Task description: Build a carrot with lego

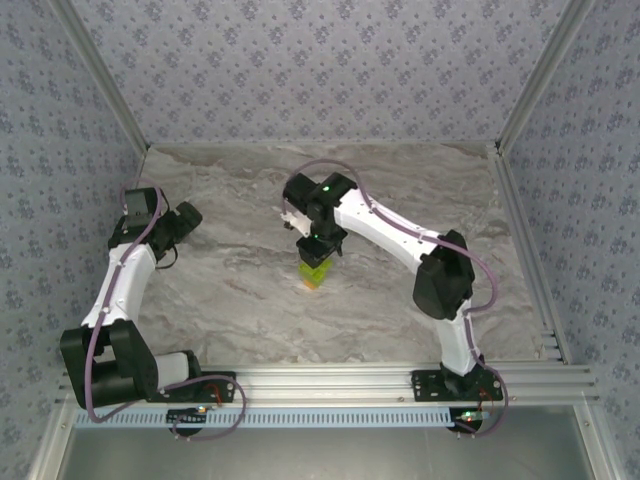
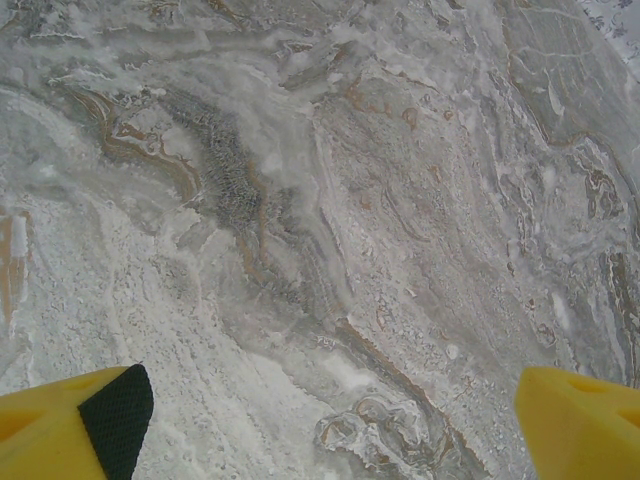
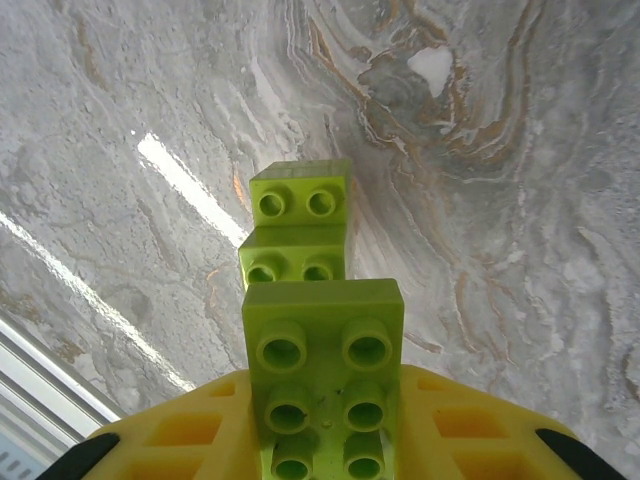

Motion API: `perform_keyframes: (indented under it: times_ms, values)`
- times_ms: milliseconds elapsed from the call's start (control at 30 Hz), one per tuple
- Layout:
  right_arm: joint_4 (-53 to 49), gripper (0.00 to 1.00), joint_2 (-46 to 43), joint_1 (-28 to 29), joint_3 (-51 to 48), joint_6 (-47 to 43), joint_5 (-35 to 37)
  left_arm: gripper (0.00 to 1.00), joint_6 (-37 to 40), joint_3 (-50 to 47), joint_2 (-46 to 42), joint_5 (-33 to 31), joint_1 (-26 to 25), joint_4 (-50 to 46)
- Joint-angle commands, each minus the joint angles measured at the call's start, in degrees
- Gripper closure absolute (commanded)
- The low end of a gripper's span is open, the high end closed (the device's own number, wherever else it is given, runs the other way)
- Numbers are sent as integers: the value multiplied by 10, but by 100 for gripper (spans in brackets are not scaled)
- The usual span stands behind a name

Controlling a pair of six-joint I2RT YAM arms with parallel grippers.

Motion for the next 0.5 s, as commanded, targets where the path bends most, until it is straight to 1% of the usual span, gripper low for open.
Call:
perform_keyframes:
  times_ms: [0,467]
  values:
    - [-16,67,11,3,19,-12,-16,5,-2,14,-9,5,4,-6]
    - [2,67,39,3,20,-20,-37,5,-2,13,-6,3,4,-4]
